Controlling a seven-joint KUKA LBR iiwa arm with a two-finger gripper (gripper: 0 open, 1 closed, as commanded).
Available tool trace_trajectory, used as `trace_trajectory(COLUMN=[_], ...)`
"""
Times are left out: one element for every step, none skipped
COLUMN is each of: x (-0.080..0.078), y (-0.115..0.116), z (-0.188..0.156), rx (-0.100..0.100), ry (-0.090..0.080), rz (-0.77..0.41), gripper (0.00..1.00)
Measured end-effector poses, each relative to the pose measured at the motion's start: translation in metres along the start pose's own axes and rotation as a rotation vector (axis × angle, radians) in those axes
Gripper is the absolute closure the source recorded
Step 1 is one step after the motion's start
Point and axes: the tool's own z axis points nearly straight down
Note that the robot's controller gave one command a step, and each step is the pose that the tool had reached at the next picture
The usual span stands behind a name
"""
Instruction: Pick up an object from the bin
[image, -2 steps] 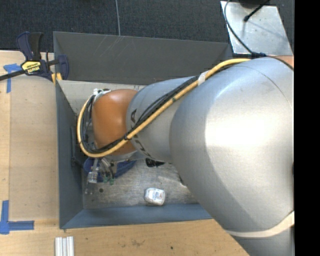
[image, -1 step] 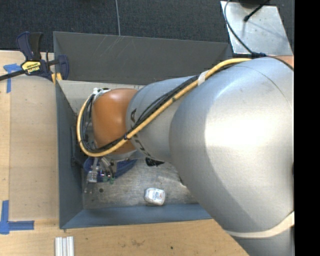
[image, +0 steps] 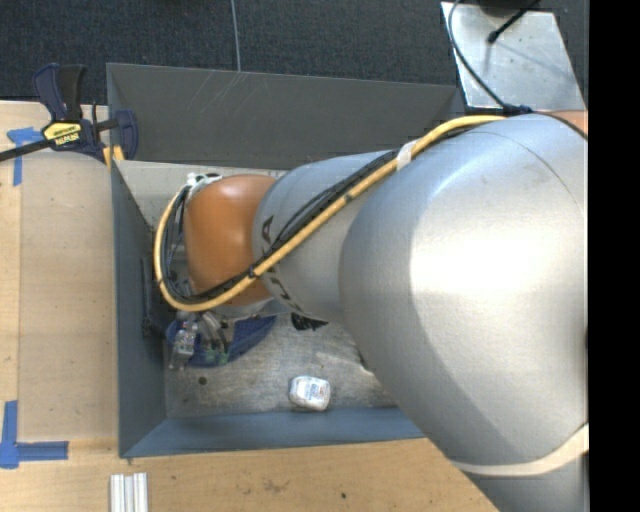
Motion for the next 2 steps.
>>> trace_trajectory(x=[-0.002, -0.004], y=[0.0, 0.0], z=[-0.049, -0.069], rx=[0.003, 0.004], ry=[0.005, 0.006], rz=[0.001, 0.001], gripper=[1.0, 1.0])
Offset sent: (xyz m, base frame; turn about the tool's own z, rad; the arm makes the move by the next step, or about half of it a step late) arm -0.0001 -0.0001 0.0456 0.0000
